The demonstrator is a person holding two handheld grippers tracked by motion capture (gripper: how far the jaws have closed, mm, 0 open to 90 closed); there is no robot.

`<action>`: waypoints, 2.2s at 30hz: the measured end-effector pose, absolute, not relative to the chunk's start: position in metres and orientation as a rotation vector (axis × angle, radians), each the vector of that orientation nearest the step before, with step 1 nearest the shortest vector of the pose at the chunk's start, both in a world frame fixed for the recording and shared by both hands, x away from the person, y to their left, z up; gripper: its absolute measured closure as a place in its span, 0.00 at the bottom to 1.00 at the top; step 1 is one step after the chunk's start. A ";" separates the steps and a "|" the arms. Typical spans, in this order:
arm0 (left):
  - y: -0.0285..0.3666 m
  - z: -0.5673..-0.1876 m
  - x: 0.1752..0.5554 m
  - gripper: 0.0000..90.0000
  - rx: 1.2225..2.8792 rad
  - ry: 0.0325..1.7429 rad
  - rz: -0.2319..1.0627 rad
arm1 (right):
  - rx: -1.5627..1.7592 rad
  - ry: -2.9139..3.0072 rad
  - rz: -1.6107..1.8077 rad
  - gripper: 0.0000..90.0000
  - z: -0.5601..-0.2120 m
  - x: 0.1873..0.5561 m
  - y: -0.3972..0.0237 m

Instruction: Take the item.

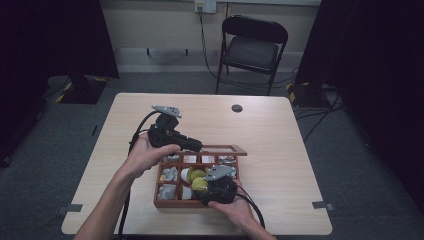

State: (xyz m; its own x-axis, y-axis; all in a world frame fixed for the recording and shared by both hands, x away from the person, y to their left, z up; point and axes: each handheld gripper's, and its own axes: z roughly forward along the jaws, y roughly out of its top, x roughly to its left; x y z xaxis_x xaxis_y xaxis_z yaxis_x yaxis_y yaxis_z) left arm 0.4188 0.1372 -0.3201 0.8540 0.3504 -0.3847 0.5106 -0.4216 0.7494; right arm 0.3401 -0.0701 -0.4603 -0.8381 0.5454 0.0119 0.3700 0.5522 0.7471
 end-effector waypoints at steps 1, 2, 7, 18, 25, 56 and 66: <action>0.137 -0.320 0.419 0.90 2.054 0.628 -0.207 | 0.771 2.555 1.168 0.42 -0.458 0.340 -0.072; 0.137 -0.320 0.419 0.90 2.054 0.626 -0.205 | 0.774 2.554 1.172 0.42 -0.458 0.340 -0.073; 0.137 -0.320 0.418 0.90 2.056 0.627 -0.194 | 0.783 2.544 1.186 0.42 -0.456 0.340 -0.076; 0.137 -0.319 0.418 0.90 2.055 0.622 -0.189 | 0.799 2.513 1.230 0.42 -0.448 0.334 -0.087; 0.137 -0.319 0.418 0.90 2.057 0.624 -0.189 | 0.813 2.488 1.248 0.42 -0.444 0.333 -0.096; 0.137 -0.321 0.417 0.90 2.055 0.626 -0.210 | 0.941 2.347 1.306 0.42 -0.432 0.338 -0.161; 0.138 -0.321 0.417 0.90 2.057 0.632 -0.210 | 0.984 2.297 1.295 0.42 -0.427 0.345 -0.181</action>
